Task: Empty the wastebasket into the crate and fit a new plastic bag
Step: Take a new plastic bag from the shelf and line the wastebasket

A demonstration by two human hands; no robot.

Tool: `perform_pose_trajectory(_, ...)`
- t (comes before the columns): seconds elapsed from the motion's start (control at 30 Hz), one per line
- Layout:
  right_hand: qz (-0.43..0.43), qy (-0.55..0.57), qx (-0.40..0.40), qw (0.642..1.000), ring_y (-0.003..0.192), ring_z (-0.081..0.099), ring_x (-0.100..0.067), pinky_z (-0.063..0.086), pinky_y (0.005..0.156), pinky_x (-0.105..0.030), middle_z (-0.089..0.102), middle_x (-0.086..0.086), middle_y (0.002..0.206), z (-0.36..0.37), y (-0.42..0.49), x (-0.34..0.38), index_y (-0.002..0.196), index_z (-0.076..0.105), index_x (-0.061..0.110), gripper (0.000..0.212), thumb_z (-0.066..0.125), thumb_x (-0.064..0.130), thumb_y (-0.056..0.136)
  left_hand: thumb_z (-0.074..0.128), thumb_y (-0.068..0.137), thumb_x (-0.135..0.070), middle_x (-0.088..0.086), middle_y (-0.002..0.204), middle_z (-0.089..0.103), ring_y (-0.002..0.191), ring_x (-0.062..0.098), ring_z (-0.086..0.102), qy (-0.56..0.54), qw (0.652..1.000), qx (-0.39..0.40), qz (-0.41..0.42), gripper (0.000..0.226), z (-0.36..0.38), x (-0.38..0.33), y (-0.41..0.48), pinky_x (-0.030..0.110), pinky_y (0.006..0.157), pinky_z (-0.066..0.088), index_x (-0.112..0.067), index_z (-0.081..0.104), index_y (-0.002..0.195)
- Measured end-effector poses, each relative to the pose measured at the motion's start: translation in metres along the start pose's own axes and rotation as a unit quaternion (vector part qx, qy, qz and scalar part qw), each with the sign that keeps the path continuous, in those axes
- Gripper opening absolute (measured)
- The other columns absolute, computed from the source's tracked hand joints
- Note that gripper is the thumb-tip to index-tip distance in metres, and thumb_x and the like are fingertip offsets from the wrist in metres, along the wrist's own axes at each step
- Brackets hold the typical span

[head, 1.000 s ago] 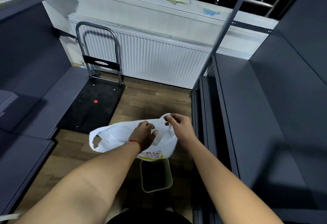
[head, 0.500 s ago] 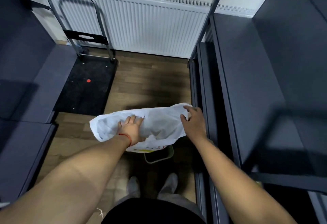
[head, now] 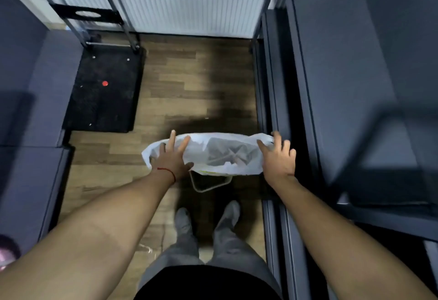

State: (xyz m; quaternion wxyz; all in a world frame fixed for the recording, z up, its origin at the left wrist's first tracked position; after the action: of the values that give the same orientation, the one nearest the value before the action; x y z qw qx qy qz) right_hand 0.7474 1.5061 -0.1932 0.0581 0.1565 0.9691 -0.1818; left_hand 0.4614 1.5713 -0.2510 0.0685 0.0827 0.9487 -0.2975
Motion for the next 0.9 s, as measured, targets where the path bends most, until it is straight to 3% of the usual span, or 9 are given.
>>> perform_pose_trajectory(0.1,-0.016,-0.008,0.040,0.999,0.126,0.029,-0.031,0.034,0.097,-0.041,0.004,-0.005,0.156,0.034,0.011,0.009,0.143,0.030,0.042,0.068,0.064,0.030,0.086,0.054,0.090,-0.051,-0.004,0.161,-0.022,0.144,0.037,0.011,0.015,0.999,0.009,-0.050,0.075,0.015,0.014,0.006,0.065,0.106,0.025,-0.044,0.009,0.150)
perform_pose_trajectory(0.33,-0.039,0.002,0.099,0.994,0.128,0.027,-0.033,0.034,0.099,-0.044,0.001,-0.007,0.157,0.118,0.039,0.045,0.146,0.027,0.038,0.076,0.068,0.026,0.083,0.060,0.087,-0.050,-0.006,0.157,-0.031,0.145,0.037,0.011,0.008,0.993,0.066,-0.101,0.092,0.083,0.039,0.035,0.071,0.105,0.022,-0.044,-0.007,0.150)
perform_pose_trajectory(0.57,-0.032,0.011,0.120,0.992,0.126,0.028,-0.033,0.032,0.098,-0.043,0.004,-0.008,0.158,0.202,0.071,0.059,0.145,0.027,0.034,0.075,0.068,0.031,0.083,0.063,0.084,-0.053,-0.007,0.158,-0.030,0.144,0.035,0.016,-0.008,0.990,0.065,-0.126,0.100,0.162,0.051,0.077,0.071,0.103,0.024,-0.044,-0.013,0.149)
perform_pose_trajectory(0.9,-0.034,0.041,0.101,0.993,0.128,0.027,-0.034,0.031,0.100,-0.046,0.005,-0.009,0.155,0.188,0.093,0.052,0.141,0.030,0.032,0.091,0.080,0.049,0.067,0.058,0.086,-0.055,-0.009,0.159,-0.024,0.144,0.034,0.014,-0.047,0.988,0.052,-0.139,0.089,0.158,0.046,0.079,0.073,0.104,0.023,-0.042,-0.001,0.150)
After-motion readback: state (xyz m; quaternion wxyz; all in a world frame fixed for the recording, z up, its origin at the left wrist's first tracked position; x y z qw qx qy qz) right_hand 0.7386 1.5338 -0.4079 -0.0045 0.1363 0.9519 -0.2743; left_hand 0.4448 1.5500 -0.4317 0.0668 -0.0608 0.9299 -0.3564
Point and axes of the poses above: each hand's wrist, its own y-axis towards the middle knuckle, its own z-axis out of the palm, x = y × z, the point moved 7 cm from there along y, towards the middle knuckle
